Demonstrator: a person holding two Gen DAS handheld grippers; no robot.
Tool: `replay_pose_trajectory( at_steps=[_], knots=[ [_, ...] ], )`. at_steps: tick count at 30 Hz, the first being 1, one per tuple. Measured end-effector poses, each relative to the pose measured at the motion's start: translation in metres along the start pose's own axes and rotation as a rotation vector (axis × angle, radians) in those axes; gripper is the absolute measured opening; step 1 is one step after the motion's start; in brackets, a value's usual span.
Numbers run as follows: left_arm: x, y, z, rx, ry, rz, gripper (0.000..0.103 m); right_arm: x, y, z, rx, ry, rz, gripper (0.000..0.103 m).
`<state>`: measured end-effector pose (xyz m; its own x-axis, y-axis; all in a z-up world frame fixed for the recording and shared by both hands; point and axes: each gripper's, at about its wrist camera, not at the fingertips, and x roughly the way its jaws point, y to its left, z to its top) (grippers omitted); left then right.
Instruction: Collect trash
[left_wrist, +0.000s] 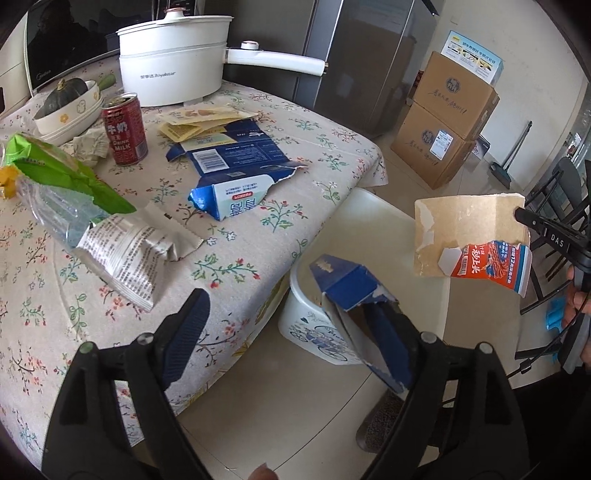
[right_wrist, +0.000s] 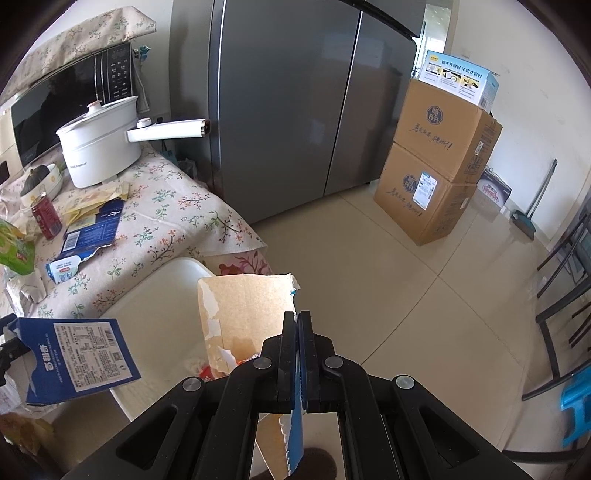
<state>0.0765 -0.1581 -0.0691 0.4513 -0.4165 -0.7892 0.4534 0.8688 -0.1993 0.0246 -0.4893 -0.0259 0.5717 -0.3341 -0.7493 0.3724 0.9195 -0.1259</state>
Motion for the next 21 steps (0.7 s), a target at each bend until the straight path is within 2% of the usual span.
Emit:
replay_pose_trajectory(
  at_steps=[9, 13, 17, 18, 20, 21],
  knots=[
    [-0.037, 0.026, -0.003, -0.046, -0.046, 0.039, 0.098, 0.008, 0.032, 0.014, -0.044, -0.004, -0.008, 0.002],
    [-0.050, 0.043, -0.006, -0.067, -0.048, 0.059, 0.098, 0.013, 0.047, 0.020, -0.058, 0.005, -0.003, 0.002],
    [-0.064, 0.060, -0.012, -0.096, -0.063, 0.078, 0.099, 0.017, 0.061, 0.026, -0.052, 0.033, 0.049, 0.006],
    [-0.067, 0.064, -0.013, -0.104, -0.069, 0.081, 0.100, 0.019, 0.064, 0.027, -0.047, 0.050, 0.071, 0.014],
    [-0.074, 0.071, -0.015, -0.117, -0.078, 0.083, 0.102, 0.018, 0.072, 0.028, -0.033, 0.066, 0.098, 0.038],
    [-0.078, 0.075, -0.016, -0.122, -0.083, 0.086, 0.102, 0.015, 0.076, 0.028, -0.027, 0.058, 0.104, 0.057]
  ],
)
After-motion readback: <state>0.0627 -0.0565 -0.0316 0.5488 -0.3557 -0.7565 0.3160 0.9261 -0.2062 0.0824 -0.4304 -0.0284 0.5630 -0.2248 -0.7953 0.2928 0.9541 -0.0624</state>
